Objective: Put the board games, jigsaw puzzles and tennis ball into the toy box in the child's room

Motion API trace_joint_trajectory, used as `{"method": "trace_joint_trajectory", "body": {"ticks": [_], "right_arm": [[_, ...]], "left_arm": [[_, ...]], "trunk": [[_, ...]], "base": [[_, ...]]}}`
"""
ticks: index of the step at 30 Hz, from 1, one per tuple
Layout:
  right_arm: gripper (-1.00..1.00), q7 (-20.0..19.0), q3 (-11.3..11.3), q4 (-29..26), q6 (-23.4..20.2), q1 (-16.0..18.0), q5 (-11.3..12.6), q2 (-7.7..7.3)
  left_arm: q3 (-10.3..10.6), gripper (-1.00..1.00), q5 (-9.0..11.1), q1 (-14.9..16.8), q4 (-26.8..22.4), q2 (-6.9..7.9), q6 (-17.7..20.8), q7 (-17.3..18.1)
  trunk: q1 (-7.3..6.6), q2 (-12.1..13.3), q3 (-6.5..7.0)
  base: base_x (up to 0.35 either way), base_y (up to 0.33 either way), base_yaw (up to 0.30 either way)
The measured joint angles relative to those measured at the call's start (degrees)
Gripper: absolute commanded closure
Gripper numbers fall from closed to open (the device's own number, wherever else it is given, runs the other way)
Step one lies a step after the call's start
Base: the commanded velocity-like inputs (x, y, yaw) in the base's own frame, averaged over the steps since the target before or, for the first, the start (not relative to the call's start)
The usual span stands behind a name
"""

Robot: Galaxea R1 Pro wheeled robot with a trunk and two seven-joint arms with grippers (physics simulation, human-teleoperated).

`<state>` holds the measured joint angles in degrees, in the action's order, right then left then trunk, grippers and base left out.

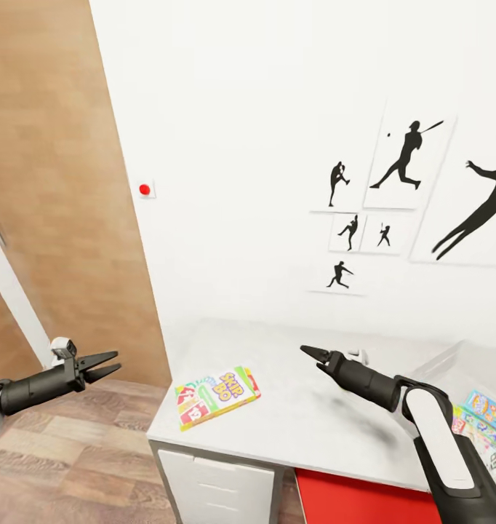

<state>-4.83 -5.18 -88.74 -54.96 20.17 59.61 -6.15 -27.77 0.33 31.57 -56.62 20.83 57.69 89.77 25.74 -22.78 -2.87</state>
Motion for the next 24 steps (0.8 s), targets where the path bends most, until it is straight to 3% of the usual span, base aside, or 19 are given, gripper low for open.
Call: {"method": "trace_joint_trajectory", "body": {"ticks": [10,16,24], "right_arm": [[-1.00,4.73,1.72,0.00,0.09,-0.01,-2.36,0.12],[-1.00,9.18,1.84,0.07,0.01,-0.01,-3.00,3.09],[-1.00,10.45,1.75,0.20,-0.01,-0.05,-3.09,3.38]], "left_arm": [[0.03,-1.00,-0.10,0.02,0.02,-0.01,-0.11,0.01],[0.03,-1.00,-0.14,0.02,0.01,-0.01,-0.12,0.02],[0.00,-1.00,-0.14,0.02,0.01,0.00,-0.13,0.03]], "trunk": [[0.00,0.00,-0.41],[-0.01,-0.02,-0.42],[0.00,0.00,-0.42]], "base": [[0.002,0.007,0.120],[0.000,0.048,0.005],[0.000,0.186,0.000]]}}
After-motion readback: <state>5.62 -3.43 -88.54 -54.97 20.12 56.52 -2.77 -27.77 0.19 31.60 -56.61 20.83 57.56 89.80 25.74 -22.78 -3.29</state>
